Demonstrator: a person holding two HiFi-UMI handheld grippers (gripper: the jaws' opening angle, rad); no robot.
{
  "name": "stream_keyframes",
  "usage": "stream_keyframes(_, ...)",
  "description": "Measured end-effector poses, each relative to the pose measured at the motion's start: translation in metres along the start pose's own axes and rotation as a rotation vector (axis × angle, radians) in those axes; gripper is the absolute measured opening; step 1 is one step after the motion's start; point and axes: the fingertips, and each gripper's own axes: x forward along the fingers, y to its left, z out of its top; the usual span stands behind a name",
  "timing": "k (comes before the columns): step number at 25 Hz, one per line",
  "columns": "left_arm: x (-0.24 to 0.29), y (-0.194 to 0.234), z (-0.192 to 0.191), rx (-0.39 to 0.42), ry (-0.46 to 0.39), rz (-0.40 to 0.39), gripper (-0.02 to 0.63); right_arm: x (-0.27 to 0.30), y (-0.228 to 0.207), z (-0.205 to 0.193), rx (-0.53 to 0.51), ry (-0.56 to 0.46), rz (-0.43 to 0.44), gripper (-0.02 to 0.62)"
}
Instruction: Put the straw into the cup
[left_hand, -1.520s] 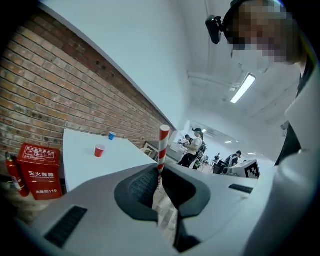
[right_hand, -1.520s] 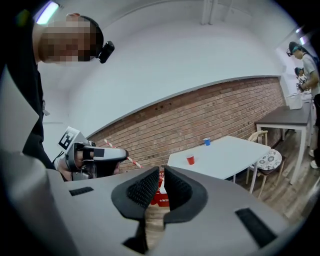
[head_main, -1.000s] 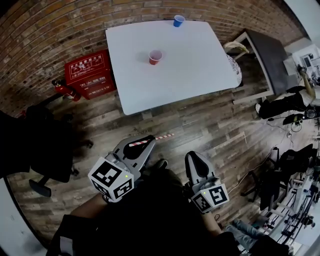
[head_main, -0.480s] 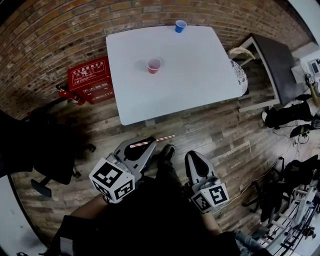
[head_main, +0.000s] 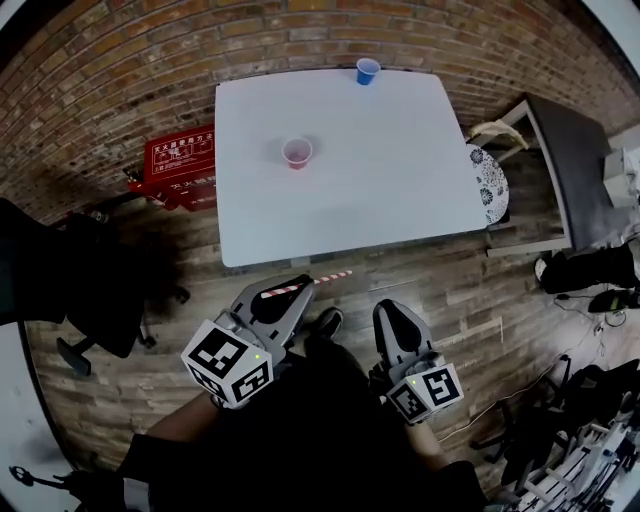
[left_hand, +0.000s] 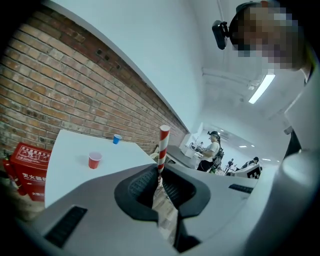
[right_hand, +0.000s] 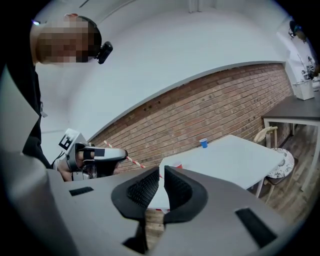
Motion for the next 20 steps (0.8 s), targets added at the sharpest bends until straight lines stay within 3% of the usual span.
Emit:
stream_keyframes(7, 0.031, -0.017, 0.014, 0.005, -0.047, 0.087, 0.038, 0.002, -0.035, 0.036, 0.006, -0.028, 0.096, 0.052)
stream_keyframes(20, 0.041, -0.020, 0.027, 0.000, -0.087, 0.214, 0.038, 0.015, -0.065, 0.045, -0.004, 0.033, 0.190, 0.052)
